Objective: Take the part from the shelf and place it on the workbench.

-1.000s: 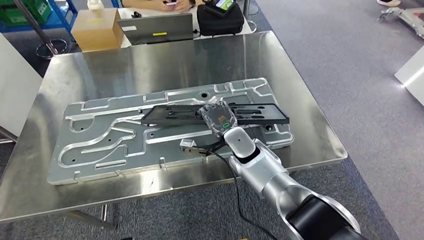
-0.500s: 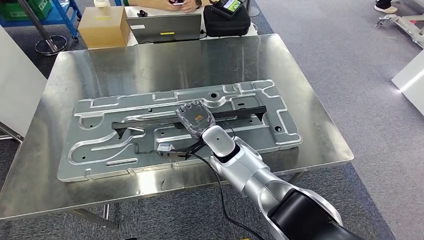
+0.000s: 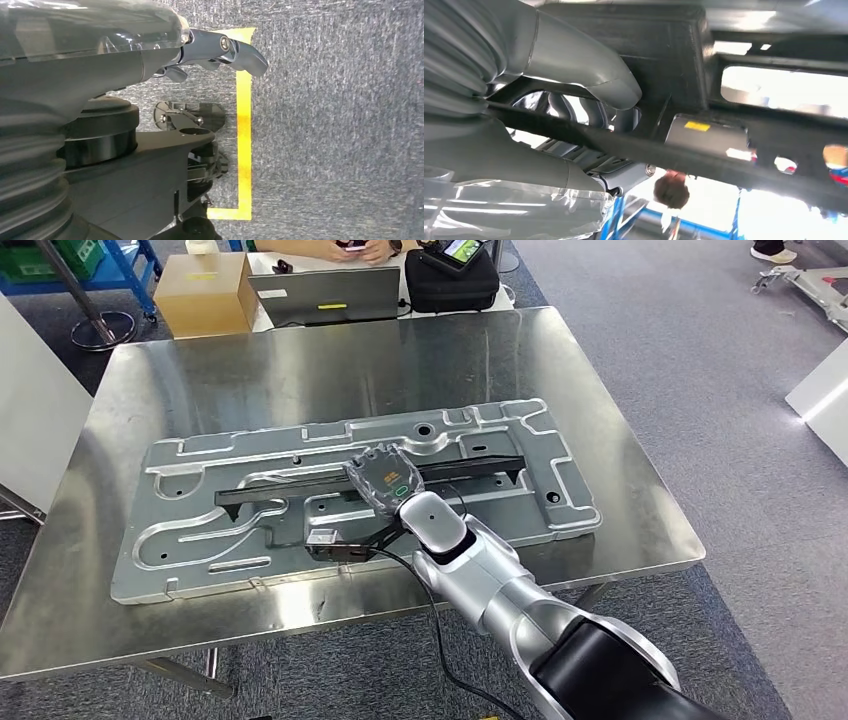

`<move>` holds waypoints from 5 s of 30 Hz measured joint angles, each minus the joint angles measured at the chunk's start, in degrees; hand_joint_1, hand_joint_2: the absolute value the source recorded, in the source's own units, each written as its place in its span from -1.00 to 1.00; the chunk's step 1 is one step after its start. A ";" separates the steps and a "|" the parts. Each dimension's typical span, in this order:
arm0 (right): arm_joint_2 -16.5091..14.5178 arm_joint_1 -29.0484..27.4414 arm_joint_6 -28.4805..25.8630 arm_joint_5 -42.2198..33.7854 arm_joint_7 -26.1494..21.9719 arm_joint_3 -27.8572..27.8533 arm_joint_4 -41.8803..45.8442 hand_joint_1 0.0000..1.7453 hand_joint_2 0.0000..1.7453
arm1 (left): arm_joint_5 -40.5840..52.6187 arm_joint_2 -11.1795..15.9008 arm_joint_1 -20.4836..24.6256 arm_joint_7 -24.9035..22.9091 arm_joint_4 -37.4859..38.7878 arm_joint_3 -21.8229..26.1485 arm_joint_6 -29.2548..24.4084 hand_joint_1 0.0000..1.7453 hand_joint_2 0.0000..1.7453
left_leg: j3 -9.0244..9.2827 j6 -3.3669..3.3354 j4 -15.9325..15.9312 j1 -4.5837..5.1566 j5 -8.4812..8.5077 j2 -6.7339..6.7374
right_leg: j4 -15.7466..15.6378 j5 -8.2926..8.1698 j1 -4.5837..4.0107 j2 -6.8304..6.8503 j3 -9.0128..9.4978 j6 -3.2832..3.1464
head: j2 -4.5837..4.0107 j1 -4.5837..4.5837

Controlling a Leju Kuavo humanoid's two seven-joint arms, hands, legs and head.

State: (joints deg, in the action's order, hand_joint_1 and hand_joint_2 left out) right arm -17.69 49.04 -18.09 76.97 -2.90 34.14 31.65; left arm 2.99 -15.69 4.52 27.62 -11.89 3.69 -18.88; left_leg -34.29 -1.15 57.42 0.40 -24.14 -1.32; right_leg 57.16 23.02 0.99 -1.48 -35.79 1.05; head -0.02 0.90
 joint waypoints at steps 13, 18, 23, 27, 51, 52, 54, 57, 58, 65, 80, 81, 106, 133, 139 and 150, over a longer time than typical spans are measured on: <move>1.37 -5.45 4.46 -26.14 -12.52 0.11 1.27 1.00 1.00 | -4.16 2.31 -0.47 9.64 0.00 2.40 1.07 -1.00 1.00 | 1.39 0.04 -0.03 -0.08 -0.65 0.70 | -0.04 0.76 -0.14 -0.52 1.13 -0.18 | 0.00 0.00; 2.88 -7.11 2.64 -26.62 -12.51 0.17 2.55 0.00 0.00 | -3.16 2.69 -0.48 9.59 0.00 2.40 -0.30 -1.00 1.00 | 2.03 -0.04 -0.04 -0.08 -0.75 0.38 | -0.04 1.04 -0.15 -0.27 1.89 -0.26 | 0.00 0.00; 4.41 -11.60 1.78 -25.86 -11.09 0.07 5.75 -1.00 -1.00 | -1.54 3.05 -0.54 7.40 0.00 2.39 -2.65 -1.00 1.00 | 1.90 -0.10 -0.01 -0.05 -0.72 0.07 | -0.05 0.83 -0.11 0.00 1.91 0.05 | 0.00 0.00; 5.41 -15.25 0.99 -24.78 -10.32 -0.28 7.85 -1.00 -1.00 | -0.46 3.23 -0.64 6.80 0.00 2.36 -2.99 -1.00 1.00 | 1.64 -0.11 0.02 -0.02 -0.75 0.10 | -0.04 0.69 -0.06 -0.09 1.67 0.27 | 0.00 0.00; 5.33 -17.10 0.64 -21.43 -11.17 -1.72 8.48 -1.00 -1.00 | -2.69 3.23 -0.73 10.10 0.00 2.83 0.01 -1.00 1.00 | 1.33 -0.05 -0.01 -0.05 -0.95 0.16 | -0.01 0.88 -0.09 -0.13 1.30 0.29 | 0.00 0.00; 5.27 -17.10 0.60 -21.43 -11.30 -1.82 8.47 -1.00 -1.00 | -2.94 3.23 -0.77 10.54 0.00 2.94 0.16 -1.00 1.00 | 1.33 -0.05 -0.01 -0.05 -0.95 0.16 | -0.01 0.88 -0.09 -0.13 1.30 0.29 | 0.00 0.00; 5.21 -17.10 0.20 -21.36 -11.60 -2.07 8.50 -1.00 -1.00 | -3.54 3.24 -0.85 11.50 0.00 3.35 0.40 -1.00 1.00 | 1.33 -0.05 -0.01 -0.05 -0.95 0.16 | -0.01 0.88 -0.09 -0.13 1.30 0.29 | 0.00 0.00; 5.37 -17.36 -0.62 -21.61 -11.42 -3.16 10.42 -1.00 -1.00 | -3.84 3.32 -1.06 12.22 0.00 4.15 0.48 -1.00 1.00 | 1.31 -0.06 -0.01 -0.05 -0.94 0.15 | -0.01 0.87 -0.08 -0.13 1.27 0.29 | 0.00 0.00; 5.63 -17.55 -0.13 -21.84 -10.84 -3.94 12.50 -1.00 -1.00 | -3.67 3.38 -1.17 12.29 0.00 4.34 0.51 -1.00 1.00 | 1.30 -0.06 0.00 -0.04 -0.94 0.15 | -0.01 0.87 -0.08 -0.13 1.26 0.29 | 0.00 0.00; 7.82 -18.32 4.51 -22.43 -7.96 -9.32 27.26 -1.00 -1.00 | -2.49 3.65 -1.56 12.39 -0.02 4.86 0.63 -1.00 1.00 | 1.26 -0.07 0.00 -0.04 -0.94 0.14 | -0.01 0.87 -0.08 -0.11 1.23 0.29 | 0.00 0.00; 19.03 -8.49 11.95 -46.31 -8.05 -23.49 46.58 -1.00 -1.00 | 0.78 3.55 -1.38 12.09 0.00 5.22 1.67 -1.00 1.00 | 1.19 -0.16 0.06 0.07 -0.88 0.11 | -0.02 0.78 0.05 -0.06 1.19 0.42 | 0.00 0.00; 19.95 -8.15 11.79 -47.25 -8.30 -23.71 46.60 -1.00 -1.00 | 0.82 3.55 -1.35 12.12 0.00 5.22 1.57 -1.00 1.00 | 1.19 -0.16 0.06 0.08 -0.88 0.11 | -0.02 0.78 0.05 -0.06 1.19 0.42 | 0.00 0.00; 37.55 -27.40 6.39 -60.68 -14.13 -33.01 58.72 -1.00 -1.00 | -1.45 3.55 -1.59 12.53 -4.82 9.66 12.85 -1.00 -1.00 | 1.09 -1.02 0.60 0.59 -1.28 -0.12 | -0.12 0.93 0.54 0.16 1.40 1.53 | 0.00 -0.01; 41.95 -46.18 8.81 -61.17 -14.53 -49.15 69.93 -1.00 -1.00 | -1.86 3.52 1.42 12.21 -4.85 9.66 19.32 -1.00 -1.00 | 0.95 -1.73 0.25 1.24 -0.70 0.48 | 0.39 3.08 -0.33 1.22 3.21 0.39 | 0.00 -0.02; 42.02 -49.69 9.67 -62.11 -14.60 -52.99 72.15 -1.00 -1.00 | -1.71 3.41 2.10 11.04 -4.85 9.66 20.45 -1.00 -1.00 | 1.11 -2.41 -0.44 1.07 0.13 0.66 | 1.15 3.87 -0.29 1.22 3.10 1.16 | 0.00 -0.02; 41.85 -52.33 9.70 -61.50 -14.68 -56.17 73.55 -1.00 -1.00 | -2.00 3.33 2.38 10.31 -4.62 9.68 20.84 -1.00 -1.00 | -1.75 -1.98 0.94 1.18 1.70 0.89 | 1.45 6.24 -0.44 1.23 6.44 0.92 | 0.01 -0.02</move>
State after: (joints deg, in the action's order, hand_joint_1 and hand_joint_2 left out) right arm 24.16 -3.29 -8.39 15.47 -17.57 -22.03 105.21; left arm 0.99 -12.37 6.91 37.92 -16.51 13.37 1.96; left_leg -36.04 -3.13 58.36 1.58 -22.44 -0.43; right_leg 58.61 29.26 0.55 -0.25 -29.35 1.96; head -0.02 0.88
